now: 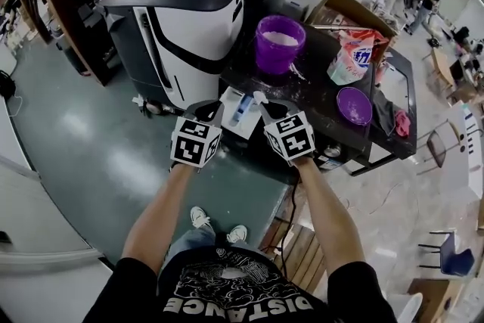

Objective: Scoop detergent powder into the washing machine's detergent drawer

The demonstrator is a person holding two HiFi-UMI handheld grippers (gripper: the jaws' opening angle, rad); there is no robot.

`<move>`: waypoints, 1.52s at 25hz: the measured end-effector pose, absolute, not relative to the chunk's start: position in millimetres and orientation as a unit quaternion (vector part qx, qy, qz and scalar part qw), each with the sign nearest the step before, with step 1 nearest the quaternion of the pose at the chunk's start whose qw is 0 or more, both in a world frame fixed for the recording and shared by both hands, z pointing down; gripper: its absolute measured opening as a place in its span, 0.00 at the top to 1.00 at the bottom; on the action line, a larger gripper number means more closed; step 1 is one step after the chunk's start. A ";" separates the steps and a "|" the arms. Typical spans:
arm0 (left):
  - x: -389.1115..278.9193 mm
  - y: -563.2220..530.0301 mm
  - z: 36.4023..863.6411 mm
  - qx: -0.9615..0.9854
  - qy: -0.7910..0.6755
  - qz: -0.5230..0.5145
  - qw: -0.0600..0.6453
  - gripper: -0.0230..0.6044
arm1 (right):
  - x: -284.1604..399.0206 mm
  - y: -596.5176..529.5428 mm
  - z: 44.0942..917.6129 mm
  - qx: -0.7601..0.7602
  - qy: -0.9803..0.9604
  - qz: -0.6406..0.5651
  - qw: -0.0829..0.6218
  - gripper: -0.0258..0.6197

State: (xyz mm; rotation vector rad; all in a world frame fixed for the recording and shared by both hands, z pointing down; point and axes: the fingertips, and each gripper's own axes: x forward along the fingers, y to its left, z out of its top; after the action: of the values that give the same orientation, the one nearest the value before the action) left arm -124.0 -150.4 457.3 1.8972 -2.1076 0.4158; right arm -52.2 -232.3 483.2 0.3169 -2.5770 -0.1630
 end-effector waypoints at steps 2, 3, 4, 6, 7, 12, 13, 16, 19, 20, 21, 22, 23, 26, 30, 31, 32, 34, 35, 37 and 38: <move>-123.3 -148.1 452.5 0.657 -0.727 0.149 0.135 0.96 | -47.0 -232.8 469.1 0.130 -0.960 -0.037 0.244 0.91; -123.5 -147.0 449.7 0.658 -0.726 0.150 0.133 0.96 | -44.1 -232.7 462.9 0.136 -0.962 -0.031 0.236 0.91; -124.1 -145.9 446.9 0.658 -0.726 0.150 0.132 0.96 | -41.2 -232.3 457.6 0.142 -0.962 -0.027 0.231 0.91; -126.1 -144.5 440.9 0.661 -0.724 0.148 0.130 0.96 | -36.0 -231.5 447.9 0.156 -0.962 -0.024 0.222 0.91; -127.0 -144.5 437.7 0.663 -0.722 0.147 0.128 0.96 | -33.8 -231.7 442.5 0.164 -0.962 -0.020 0.216 0.91; -130.6 -142.4 426.1 0.684 -0.705 0.146 0.120 0.96 | -21.4 -231.1 419.6 0.213 -0.959 0.002 0.186 0.90; -132.8 -141.7 422.3 0.688 -0.702 0.143 0.117 0.96 | -19.2 -230.6 415.9 0.222 -0.958 0.002 0.182 0.91; -138.6 -139.1 411.4 0.697 -0.696 0.133 0.109 0.96 | -11.8 -228.7 405.4 0.251 -0.954 0.010 0.166 0.90; -142.3 -135.3 405.4 0.704 -0.691 0.127 0.104 0.96 | -4.5 -223.8 397.3 0.276 -0.949 0.020 0.150 0.90; -142.5 -134.2 404.6 0.706 -0.689 0.127 0.104 0.96 | -2.0 -221.9 395.1 0.283 -0.948 0.022 0.146 0.90; -141.8 -133.4 403.9 0.708 -0.687 0.127 0.103 0.96 | 1.1 -220.3 393.2 0.291 -0.946 0.023 0.143 0.90; -140.6 -132.8 403.0 0.711 -0.684 0.129 0.102 0.96 | 4.5 -219.1 391.3 0.298 -0.944 0.025 0.140 0.90; -139.4 -132.7 401.6 0.713 -0.682 0.129 0.100 0.96 | 7.5 -218.0 389.2 0.305 -0.942 0.025 0.137 0.90; -137.2 -134.1 395.3 0.718 -0.678 0.126 0.093 0.96 | 12.3 -213.5 383.8 0.316 -0.940 0.019 0.130 0.91; -134.3 -137.1 391.0 0.721 -0.676 0.122 0.089 0.96 | 15.4 -211.3 382.2 0.322 -0.938 0.019 0.127 0.91; -133.5 -137.5 390.9 0.722 -0.675 0.122 0.090 0.96 | 16.2 -211.2 381.7 0.322 -0.938 0.020 0.126 0.91; -132.8 -137.5 390.9 0.722 -0.675 0.121 0.092 0.96 | 16.7 -210.9 381.2 0.322 -0.938 0.021 0.126 0.90; -132.0 -137.2 391.4 0.722 -0.675 0.119 0.093 0.96 | 17.0 -210.2 381.0 0.322 -0.938 0.021 0.125 0.90; -131.9 -137.2 391.9 0.722 -0.676 0.118 0.094 0.96 | 17.1 -210.0 381.4 0.322 -0.938 0.021 0.125 0.90; -131.8 -137.8 392.4 0.721 -0.676 0.117 0.094 0.96 | 17.5 -210.2 382.1 0.322 -0.938 0.021 0.124 0.90; -131.8 -138.2 392.0 0.721 -0.677 0.116 0.094 0.96 | 17.6 -210.4 382.1 0.322 -0.938 0.022 0.123 0.90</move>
State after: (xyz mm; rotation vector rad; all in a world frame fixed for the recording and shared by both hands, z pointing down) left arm -131.8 -138.2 392.0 2.1387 -2.0078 0.3456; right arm 17.6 -210.4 382.1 0.9388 -2.7373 0.0633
